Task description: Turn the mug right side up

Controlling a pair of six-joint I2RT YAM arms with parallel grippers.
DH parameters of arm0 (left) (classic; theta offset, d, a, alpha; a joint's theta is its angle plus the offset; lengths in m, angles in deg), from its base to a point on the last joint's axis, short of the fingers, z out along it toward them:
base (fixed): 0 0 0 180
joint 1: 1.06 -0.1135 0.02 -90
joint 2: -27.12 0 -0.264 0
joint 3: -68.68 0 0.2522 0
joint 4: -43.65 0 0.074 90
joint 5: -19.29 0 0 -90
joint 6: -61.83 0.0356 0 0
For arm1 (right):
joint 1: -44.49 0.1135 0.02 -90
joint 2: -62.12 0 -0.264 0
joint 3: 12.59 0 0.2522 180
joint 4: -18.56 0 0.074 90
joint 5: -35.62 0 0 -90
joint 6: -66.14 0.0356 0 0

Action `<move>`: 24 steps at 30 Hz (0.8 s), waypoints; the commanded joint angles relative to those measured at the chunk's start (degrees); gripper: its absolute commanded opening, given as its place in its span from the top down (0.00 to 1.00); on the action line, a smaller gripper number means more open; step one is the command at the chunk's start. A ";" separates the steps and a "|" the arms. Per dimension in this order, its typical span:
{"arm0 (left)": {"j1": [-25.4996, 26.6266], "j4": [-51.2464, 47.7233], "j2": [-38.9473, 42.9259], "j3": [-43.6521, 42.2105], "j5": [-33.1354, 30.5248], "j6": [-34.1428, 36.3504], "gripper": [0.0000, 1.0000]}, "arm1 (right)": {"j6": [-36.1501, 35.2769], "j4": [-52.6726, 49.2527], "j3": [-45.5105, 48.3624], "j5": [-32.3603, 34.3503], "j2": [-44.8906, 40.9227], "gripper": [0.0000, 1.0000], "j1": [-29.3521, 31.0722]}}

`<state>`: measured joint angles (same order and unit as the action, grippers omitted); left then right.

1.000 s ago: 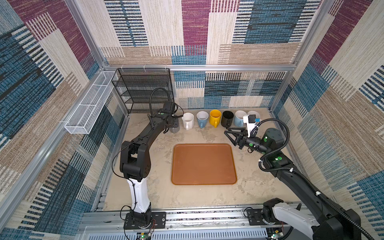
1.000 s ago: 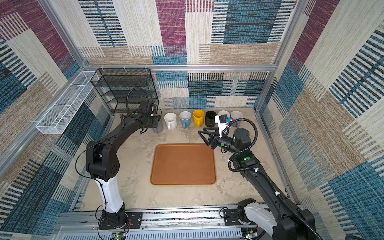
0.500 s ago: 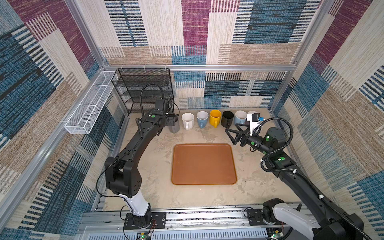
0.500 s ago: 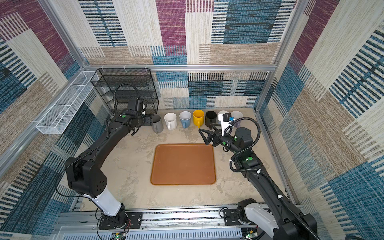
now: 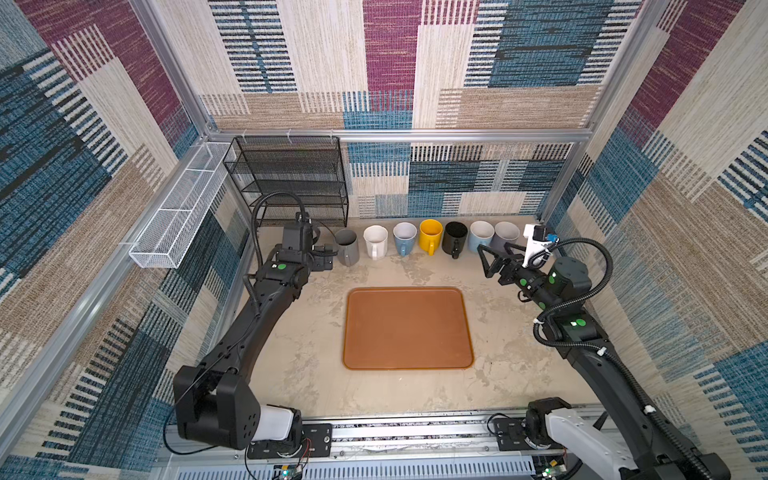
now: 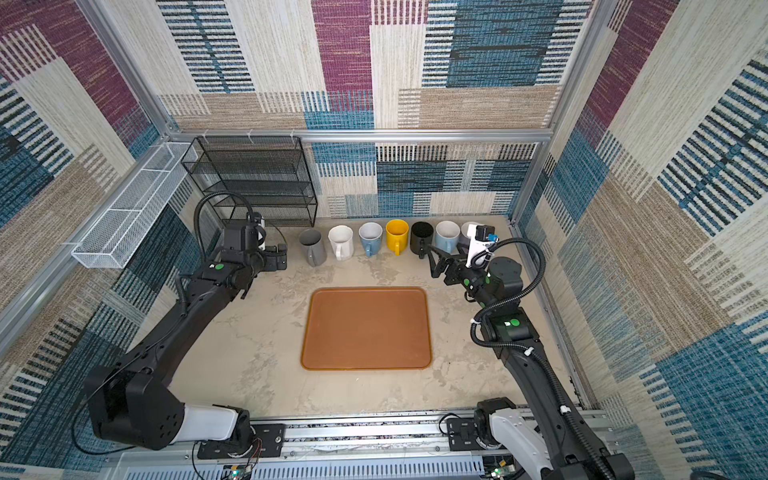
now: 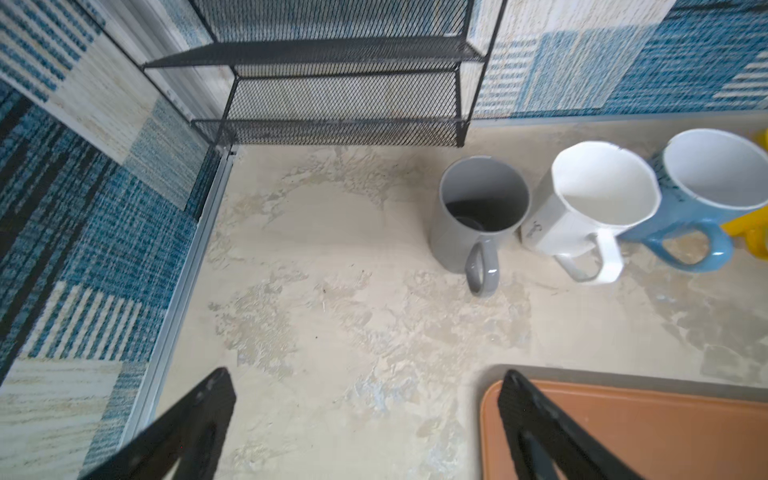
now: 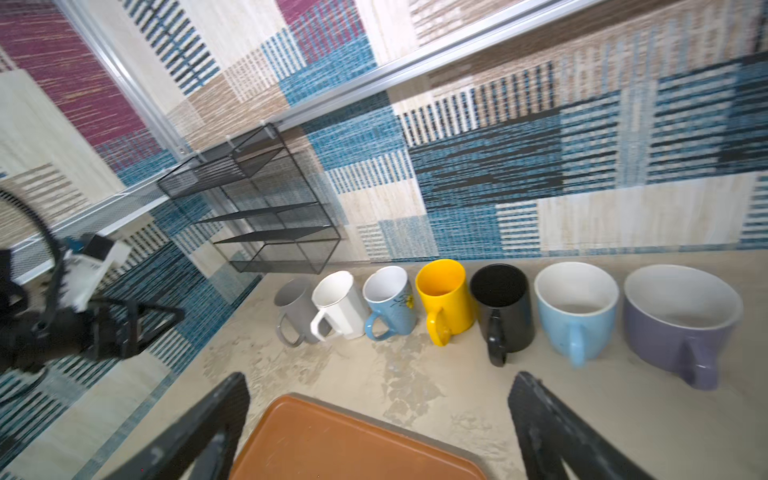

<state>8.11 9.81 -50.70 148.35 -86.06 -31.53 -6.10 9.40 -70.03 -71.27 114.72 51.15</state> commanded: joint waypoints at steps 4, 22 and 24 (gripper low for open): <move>-4.80 18.66 5.53 -16.52 4.22 1.51 0.01 | 1.11 4.77 3.30 -0.29 -0.76 0.00 -6.92; -12.95 65.87 -3.51 -44.66 8.30 -1.72 0.01 | 0.66 7.00 6.17 -2.36 -0.30 0.00 -15.52; -12.95 72.23 -4.79 -47.52 10.53 -0.88 0.01 | 0.50 7.81 6.95 -1.94 -0.23 0.00 -15.71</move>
<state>-4.74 68.67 -54.31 103.04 -78.89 -32.71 -4.95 14.27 -63.78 -74.74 114.59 35.61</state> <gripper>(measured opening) 0.991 0.995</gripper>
